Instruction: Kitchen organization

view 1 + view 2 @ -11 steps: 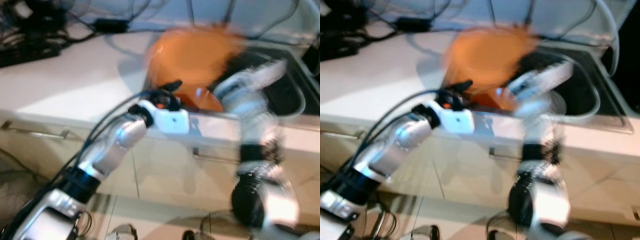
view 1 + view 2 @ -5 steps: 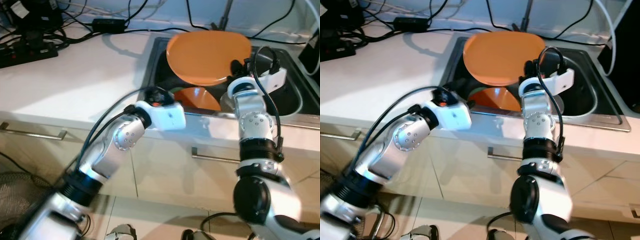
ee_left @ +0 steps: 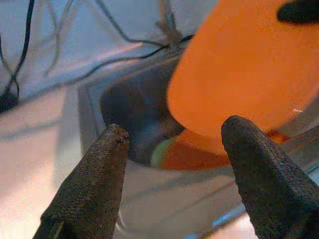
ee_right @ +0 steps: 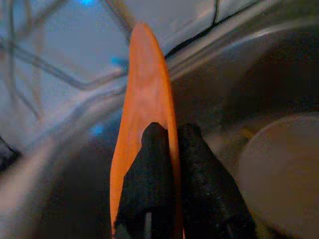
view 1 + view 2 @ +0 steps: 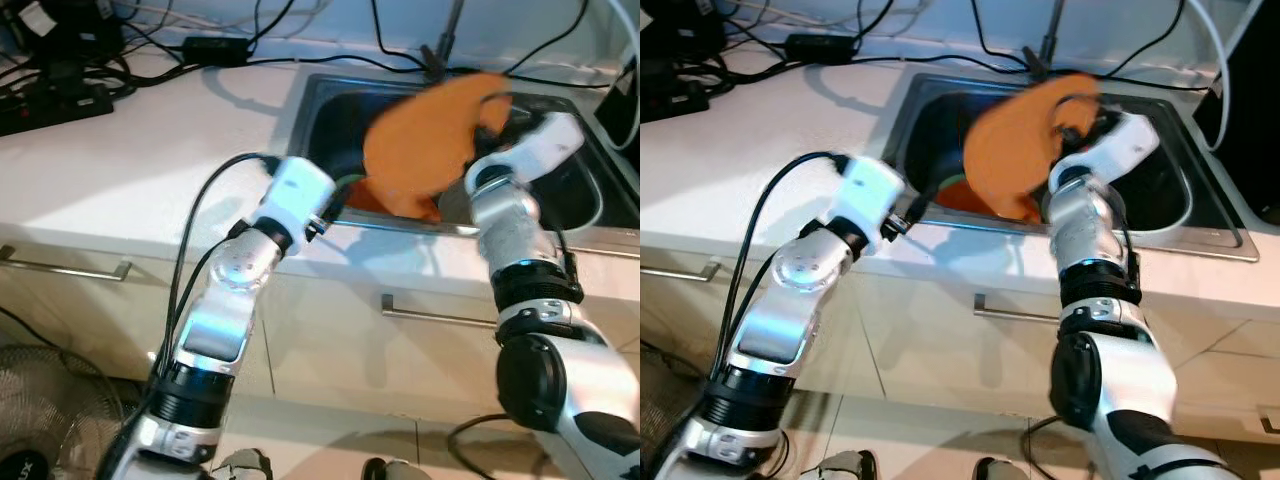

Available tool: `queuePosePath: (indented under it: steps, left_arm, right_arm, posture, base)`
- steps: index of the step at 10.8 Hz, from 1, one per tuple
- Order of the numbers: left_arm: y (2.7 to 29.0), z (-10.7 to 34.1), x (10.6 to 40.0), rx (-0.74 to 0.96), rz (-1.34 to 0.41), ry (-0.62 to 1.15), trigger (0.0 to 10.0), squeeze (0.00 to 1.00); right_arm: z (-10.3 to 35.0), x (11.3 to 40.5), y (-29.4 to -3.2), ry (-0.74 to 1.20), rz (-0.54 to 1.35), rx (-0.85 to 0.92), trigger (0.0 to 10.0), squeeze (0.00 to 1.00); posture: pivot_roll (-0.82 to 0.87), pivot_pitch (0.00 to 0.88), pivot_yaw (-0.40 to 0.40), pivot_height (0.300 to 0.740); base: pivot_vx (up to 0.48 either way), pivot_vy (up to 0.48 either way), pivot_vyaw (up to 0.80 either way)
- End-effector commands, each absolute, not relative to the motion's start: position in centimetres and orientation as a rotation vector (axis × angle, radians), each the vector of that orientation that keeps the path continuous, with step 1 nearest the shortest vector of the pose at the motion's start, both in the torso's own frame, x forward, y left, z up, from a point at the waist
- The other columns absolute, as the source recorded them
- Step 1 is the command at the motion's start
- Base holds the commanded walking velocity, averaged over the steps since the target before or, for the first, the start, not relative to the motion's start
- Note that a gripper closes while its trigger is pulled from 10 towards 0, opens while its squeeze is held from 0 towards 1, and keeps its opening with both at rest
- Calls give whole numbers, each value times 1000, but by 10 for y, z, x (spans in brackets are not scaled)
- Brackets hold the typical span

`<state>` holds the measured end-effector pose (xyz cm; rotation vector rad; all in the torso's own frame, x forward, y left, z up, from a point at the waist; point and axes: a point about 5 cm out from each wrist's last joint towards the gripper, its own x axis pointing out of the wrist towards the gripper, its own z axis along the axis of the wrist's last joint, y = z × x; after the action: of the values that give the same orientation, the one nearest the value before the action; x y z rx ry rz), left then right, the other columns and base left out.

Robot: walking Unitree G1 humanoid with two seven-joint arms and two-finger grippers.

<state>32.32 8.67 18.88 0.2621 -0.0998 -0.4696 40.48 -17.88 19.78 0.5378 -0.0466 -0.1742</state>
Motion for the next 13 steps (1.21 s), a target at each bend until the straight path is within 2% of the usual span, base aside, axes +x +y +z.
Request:
queuePosePath:
  steps: [1,3,5,6,7,8,9,10,13]
  left_arm:
    - [94,181,321,200,-431,-64,10000,0]
    - [97,178,319,183,-420,-50,10000,0]
    - [97,174,319,152,-410,-31,10000,0]
    - [97,173,318,151,-410,-28,10000,0]
    - [97,170,318,150,-406,-21,10000,0]
    - [98,169,318,145,-402,-20,10000,0]
    - [99,167,319,120,-380,-50,10000,0]
    - [100,168,319,105,-368,-74,10000,0]
    - [119,165,321,65,-213,-183,10000,0]
  right_arm:
    - [206,408,-174,-81,-139,404,10000,0]
    - [192,408,-167,-24,-93,280,10000,0]
    - [175,406,-163,39,-90,235,10000,0]
    - [173,405,-162,48,-77,232,10000,784]
    - [170,405,-160,51,-60,221,10000,1000]
    - [170,405,-159,49,-53,217,10000,706]
    - [171,404,-157,26,-41,190,10000,0]
    - [173,404,-157,-1,-46,174,10000,0]
    - [193,389,-150,-277,20,108,10000,0]
  posture:
    - [107,68,-51,740]
    - [112,67,-53,740]
    - [116,66,-53,740]
    - [115,69,-53,740]
    - [114,70,-52,740]
    - [114,70,-52,740]
    - [111,69,-51,740]
    - [112,71,-50,740]
    - [89,71,-46,740]
  base:
    - [0,0,0]
    - [0,0,0]
    - [0,0,0]
    - [0,0,0]
    - [0,0,0]
    - [0,0,0]
    - [0,0,0]
    - [0,0,0]
    - [0,0,0]
